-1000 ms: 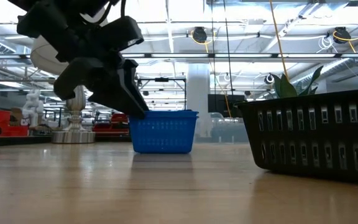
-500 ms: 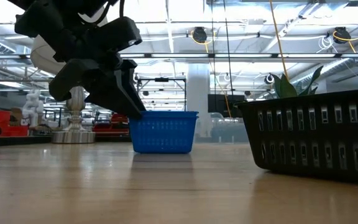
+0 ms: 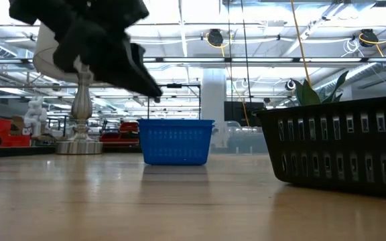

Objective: Stack baskets by color
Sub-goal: Stack the top transparent bin on the bottom transparent bin

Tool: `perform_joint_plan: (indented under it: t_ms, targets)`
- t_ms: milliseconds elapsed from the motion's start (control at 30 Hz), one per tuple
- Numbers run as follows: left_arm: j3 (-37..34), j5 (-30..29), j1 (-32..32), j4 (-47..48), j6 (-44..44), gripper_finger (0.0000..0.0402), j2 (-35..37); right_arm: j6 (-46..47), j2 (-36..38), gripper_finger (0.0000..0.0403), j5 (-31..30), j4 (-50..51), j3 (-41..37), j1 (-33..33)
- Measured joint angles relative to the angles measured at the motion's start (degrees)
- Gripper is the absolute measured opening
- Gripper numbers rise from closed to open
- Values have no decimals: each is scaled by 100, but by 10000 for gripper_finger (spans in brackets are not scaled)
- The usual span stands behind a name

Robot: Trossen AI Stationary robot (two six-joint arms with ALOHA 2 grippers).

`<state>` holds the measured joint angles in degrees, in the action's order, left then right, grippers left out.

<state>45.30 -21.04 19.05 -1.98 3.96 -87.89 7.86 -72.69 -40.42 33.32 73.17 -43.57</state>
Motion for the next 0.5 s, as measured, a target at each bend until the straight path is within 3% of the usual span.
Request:
perform_joint_plan:
  t_ms: [500]
  targets:
    - [11, -237, 731, -134, -292, 111, 1149, 462, 0, 238, 19, 0, 0, -2]
